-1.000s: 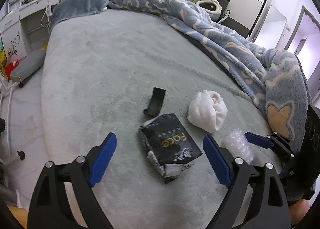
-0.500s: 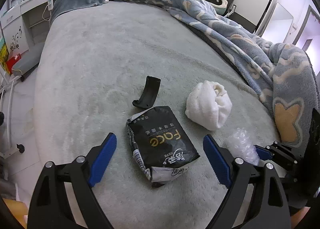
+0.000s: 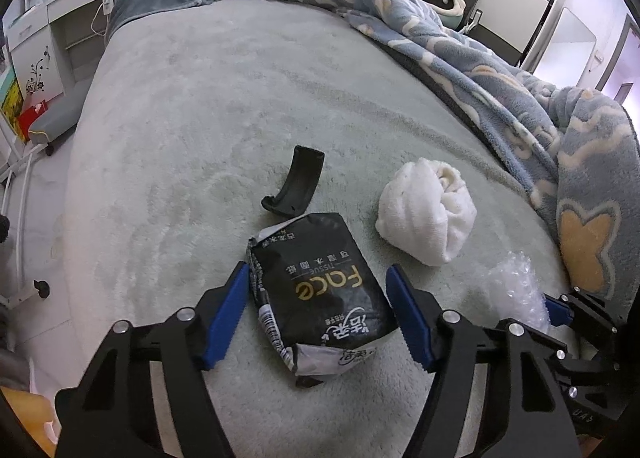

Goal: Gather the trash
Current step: 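Grasp the black 'Face' package with the left tool while the right tool grasps bubble wrap, then carry the black package and bubble wrap with both tools to the bin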

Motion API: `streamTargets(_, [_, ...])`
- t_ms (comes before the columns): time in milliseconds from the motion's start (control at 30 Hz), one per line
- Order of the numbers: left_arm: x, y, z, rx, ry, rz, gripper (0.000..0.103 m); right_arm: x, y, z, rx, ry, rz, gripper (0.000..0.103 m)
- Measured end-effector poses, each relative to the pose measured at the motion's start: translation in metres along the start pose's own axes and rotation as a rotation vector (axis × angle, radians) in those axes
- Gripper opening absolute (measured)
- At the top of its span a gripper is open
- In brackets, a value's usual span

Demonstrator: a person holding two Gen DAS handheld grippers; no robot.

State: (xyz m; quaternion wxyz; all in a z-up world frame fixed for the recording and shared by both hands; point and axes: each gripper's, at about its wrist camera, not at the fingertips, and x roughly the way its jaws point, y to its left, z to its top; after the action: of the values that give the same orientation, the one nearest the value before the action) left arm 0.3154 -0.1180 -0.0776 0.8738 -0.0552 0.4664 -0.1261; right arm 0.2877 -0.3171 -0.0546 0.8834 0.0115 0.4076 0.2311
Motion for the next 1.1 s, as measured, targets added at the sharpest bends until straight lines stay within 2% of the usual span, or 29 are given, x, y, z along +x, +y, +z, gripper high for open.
streamTargets(267, [-0.005,-0.005,0.0,0.03,-0.022,0.007,0.062,-0.005,-0.002,0.003,0.0,-0.015,0.001,0.035])
streamTargets(500, [-0.036,-0.004,0.004,0.032,-0.128,-0.071,0.062,-0.009,0.006,0.01,-0.002,-0.035,0.016,0.035])
streamTargets(733, [-0.054,0.0,0.006,0.056,-0.168,-0.099,0.062,-0.007,0.012,0.017,0.001,-0.04,0.031,0.035])
streamTargets(967, [-0.078,0.018,0.007,0.03,-0.243,-0.199,0.062,-0.009,0.026,0.032,0.0,-0.075,0.055,0.035])
streamTargets(1100, [-0.088,0.029,0.008,0.015,-0.259,-0.234,0.062,-0.004,0.037,0.036,-0.01,-0.072,0.063,0.035])
